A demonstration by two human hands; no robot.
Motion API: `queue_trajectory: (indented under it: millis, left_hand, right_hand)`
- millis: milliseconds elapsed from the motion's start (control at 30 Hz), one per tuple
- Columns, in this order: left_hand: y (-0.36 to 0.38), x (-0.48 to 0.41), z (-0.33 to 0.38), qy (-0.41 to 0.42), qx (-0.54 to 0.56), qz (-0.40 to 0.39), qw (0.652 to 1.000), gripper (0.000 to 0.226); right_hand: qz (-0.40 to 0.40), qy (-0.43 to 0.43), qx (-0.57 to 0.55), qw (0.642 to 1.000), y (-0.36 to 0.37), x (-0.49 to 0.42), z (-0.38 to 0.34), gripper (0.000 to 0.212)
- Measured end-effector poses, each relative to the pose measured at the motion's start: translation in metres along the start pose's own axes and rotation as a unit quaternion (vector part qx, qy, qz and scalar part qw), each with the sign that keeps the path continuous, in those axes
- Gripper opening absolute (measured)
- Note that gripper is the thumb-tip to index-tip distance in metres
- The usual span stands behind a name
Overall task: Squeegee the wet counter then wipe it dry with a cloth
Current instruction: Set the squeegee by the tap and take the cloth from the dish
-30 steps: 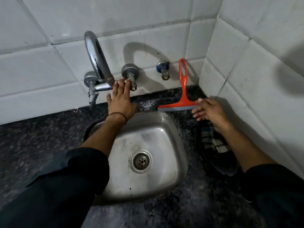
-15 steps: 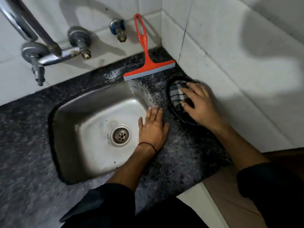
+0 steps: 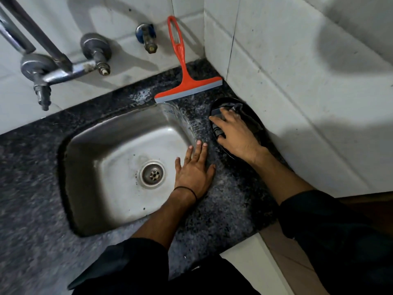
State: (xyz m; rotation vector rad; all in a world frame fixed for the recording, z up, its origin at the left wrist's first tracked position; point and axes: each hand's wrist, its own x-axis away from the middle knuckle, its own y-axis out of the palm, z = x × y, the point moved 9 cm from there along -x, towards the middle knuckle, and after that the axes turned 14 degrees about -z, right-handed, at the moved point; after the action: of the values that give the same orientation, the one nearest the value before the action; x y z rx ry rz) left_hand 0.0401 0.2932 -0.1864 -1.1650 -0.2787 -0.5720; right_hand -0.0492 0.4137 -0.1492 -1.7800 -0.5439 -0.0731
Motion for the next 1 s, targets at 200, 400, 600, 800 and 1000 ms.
queue_trajectory:
  millis: [200, 400, 600, 800, 1000]
  left_hand:
    - [0.000, 0.000, -0.003, 0.013, 0.019, -0.043, 0.999, 0.070]
    - [-0.035, 0.009, -0.017, 0.035, 0.033, -0.004, 0.999, 0.057]
    - [-0.068, 0.057, -0.092, -0.013, 0.181, 0.062, 0.981, 0.026]
    - [-0.084, 0.135, -0.177, -0.049, 0.264, 0.170, 0.948, 0.021]
    - [-0.080, 0.254, -0.259, -0.093, 0.299, 0.261, 0.913, 0.023]
  right_hand:
    - [0.012, -0.013, -0.040, 0.999, -0.010, 0.008, 0.009, 0.063]
    - [0.038, -0.004, -0.080, 0.996, -0.023, 0.007, 0.016, 0.054]
    - [0.177, -0.030, -0.181, 0.967, -0.069, 0.040, -0.009, 0.046]
    - [0.113, -0.134, -0.366, 0.914, -0.058, 0.049, -0.120, 0.048]
    - [-0.074, -0.167, -0.518, 0.836, 0.014, 0.056, -0.276, 0.044]
